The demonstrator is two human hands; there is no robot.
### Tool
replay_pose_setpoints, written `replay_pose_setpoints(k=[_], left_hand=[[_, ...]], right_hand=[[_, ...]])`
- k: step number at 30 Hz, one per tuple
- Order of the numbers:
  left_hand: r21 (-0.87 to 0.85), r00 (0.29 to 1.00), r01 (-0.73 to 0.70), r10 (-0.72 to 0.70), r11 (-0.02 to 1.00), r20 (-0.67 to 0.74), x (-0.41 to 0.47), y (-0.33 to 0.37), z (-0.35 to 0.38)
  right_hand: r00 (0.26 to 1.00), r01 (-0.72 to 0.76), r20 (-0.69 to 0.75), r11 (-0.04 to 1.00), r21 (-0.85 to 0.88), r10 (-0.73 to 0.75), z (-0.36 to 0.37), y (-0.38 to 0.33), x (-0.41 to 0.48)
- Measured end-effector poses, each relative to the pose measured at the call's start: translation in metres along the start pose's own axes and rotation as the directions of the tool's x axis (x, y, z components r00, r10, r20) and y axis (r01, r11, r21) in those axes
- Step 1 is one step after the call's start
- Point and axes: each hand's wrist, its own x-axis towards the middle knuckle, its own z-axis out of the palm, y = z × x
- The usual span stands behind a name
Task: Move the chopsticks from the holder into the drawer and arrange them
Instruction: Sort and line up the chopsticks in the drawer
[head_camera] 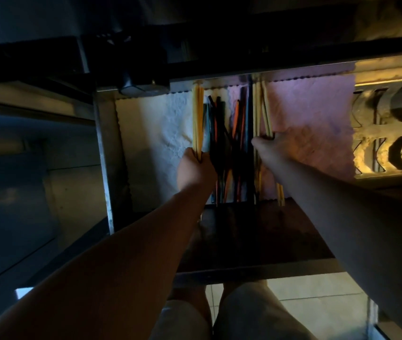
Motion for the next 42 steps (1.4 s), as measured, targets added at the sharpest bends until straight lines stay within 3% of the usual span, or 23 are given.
replay_pose_setpoints(k=[7, 10, 15, 23, 28, 42], left_hand=[[0.028, 1.000, 0.009, -0.009, 1.000, -0.015, 0.003, -0.006, -0.008], [0.025, 1.000, 0.025, -0.025, 0.999, -0.014, 0.003, -0.007, -0.007], [-0.059, 0.995, 0.093, -0.091, 0.994, 0.042, 0.003, -0.003, -0.003], [-0.201, 0.991, 0.132, -0.127, 0.971, 0.040, -0.012, 0.014, 0.010], [-0.233, 0.987, 0.158, -0.155, 0.960, 0.031, -0.020, 0.024, 0.023], [-0.242, 0.992, 0.118, -0.103, 0.963, 0.074, -0.039, 0.049, 0.046]], right_hand=[[0.999, 0.037, -0.017, 0.999, -0.028, -0.037, -0.025, -0.008, -0.020], [1.000, 0.000, -0.002, 0.998, 0.064, 0.000, -0.033, -0.005, -0.024], [0.990, 0.092, 0.086, 0.976, 0.196, -0.111, -0.037, -0.005, -0.028], [0.964, 0.076, 0.210, 0.927, 0.367, -0.163, -0.064, -0.004, -0.027], [0.929, -0.015, 0.298, 0.784, 0.621, -0.218, -0.075, -0.017, -0.054], [0.888, -0.276, 0.455, 0.717, 0.640, -0.064, -0.108, -0.001, -0.039]])
